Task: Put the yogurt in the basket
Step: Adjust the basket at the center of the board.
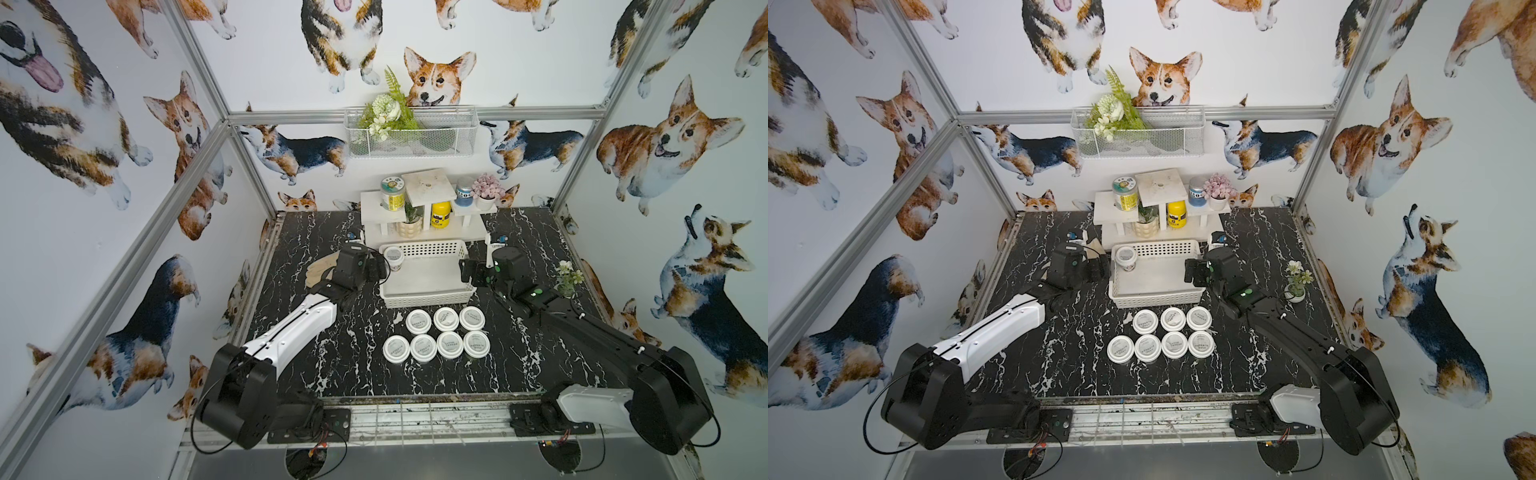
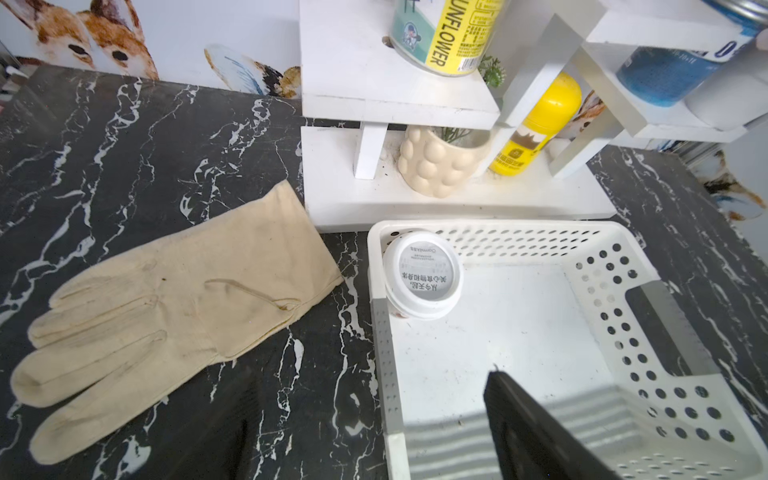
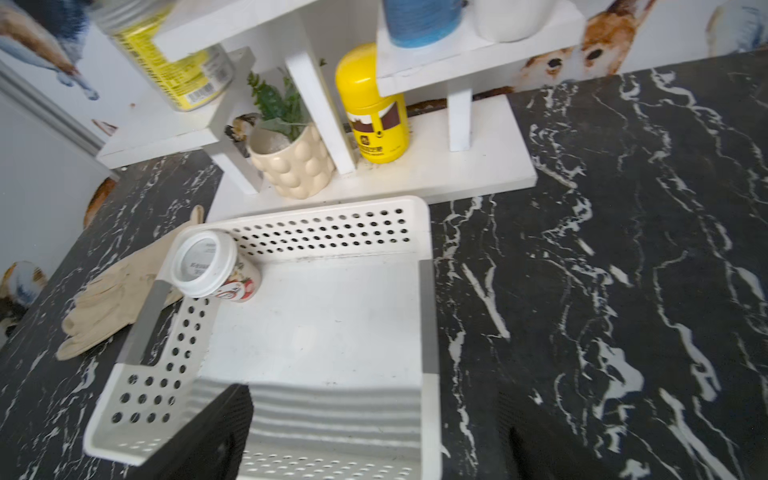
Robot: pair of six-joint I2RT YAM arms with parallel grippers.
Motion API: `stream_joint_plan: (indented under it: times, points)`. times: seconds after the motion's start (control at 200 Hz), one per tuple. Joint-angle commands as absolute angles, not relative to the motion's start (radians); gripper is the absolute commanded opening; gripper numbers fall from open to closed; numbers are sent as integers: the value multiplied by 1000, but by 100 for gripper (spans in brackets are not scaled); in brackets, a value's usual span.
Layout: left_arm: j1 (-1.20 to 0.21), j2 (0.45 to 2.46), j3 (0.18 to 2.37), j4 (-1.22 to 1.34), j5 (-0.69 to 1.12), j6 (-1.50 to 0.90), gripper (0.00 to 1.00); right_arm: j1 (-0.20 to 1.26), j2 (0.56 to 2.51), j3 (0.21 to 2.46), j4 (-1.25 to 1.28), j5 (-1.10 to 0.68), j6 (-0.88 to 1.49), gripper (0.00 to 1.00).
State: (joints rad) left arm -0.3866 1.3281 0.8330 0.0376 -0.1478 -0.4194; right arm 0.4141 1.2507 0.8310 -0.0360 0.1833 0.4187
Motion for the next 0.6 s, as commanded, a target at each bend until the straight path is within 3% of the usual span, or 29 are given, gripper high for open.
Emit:
stream_joint_plan:
  times: [0.0,0.045,0.596]
  points:
    - [-349,1270,741,272,-55,-488,88,362,1282,865,-115,139,412,85]
    - [-337,1248,679,325,-48,-507,87,349,1307,886,-145,139,401,79]
    - [-315,1232,626,393,-31,-525,85,347,1532,1016,-359,103,336,68]
